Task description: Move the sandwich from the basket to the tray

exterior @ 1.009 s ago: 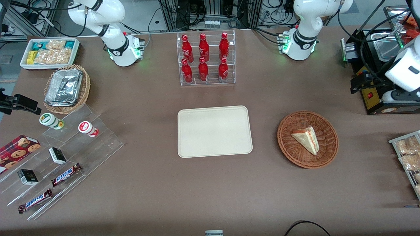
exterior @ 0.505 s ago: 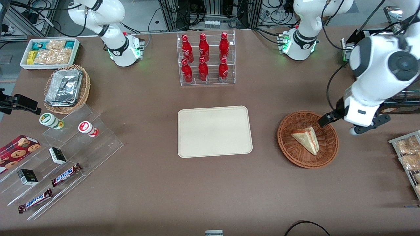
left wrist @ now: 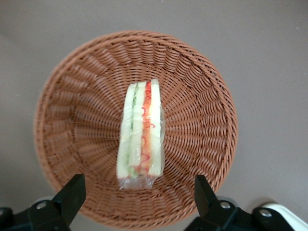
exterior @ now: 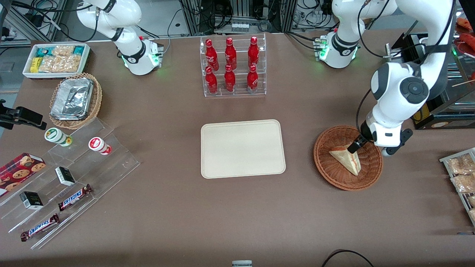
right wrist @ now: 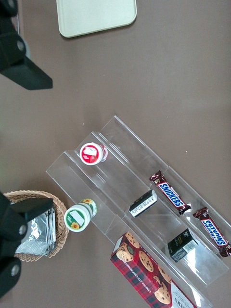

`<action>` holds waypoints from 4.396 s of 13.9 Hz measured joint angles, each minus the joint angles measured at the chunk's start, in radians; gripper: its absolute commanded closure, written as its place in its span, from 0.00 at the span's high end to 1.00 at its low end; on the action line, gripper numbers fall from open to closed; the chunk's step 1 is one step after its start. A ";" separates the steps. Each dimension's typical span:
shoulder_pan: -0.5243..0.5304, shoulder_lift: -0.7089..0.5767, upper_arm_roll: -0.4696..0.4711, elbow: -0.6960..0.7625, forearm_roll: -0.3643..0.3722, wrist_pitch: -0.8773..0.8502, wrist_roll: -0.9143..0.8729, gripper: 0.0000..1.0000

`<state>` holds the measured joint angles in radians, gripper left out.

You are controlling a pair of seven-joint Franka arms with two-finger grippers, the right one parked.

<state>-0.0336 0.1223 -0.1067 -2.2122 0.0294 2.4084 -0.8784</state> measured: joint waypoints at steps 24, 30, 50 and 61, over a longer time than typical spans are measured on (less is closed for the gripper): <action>-0.023 0.020 -0.298 0.586 0.096 -0.666 0.041 0.00; -0.115 0.224 -0.472 0.684 0.089 -0.605 0.040 0.00; -0.340 0.718 -0.469 0.768 0.439 -0.292 -0.175 1.00; -0.305 0.386 -0.477 0.843 0.408 -0.554 -0.316 1.00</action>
<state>-0.3388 0.5087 -0.5839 -1.3695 0.4378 1.8546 -1.1939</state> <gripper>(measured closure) 0.000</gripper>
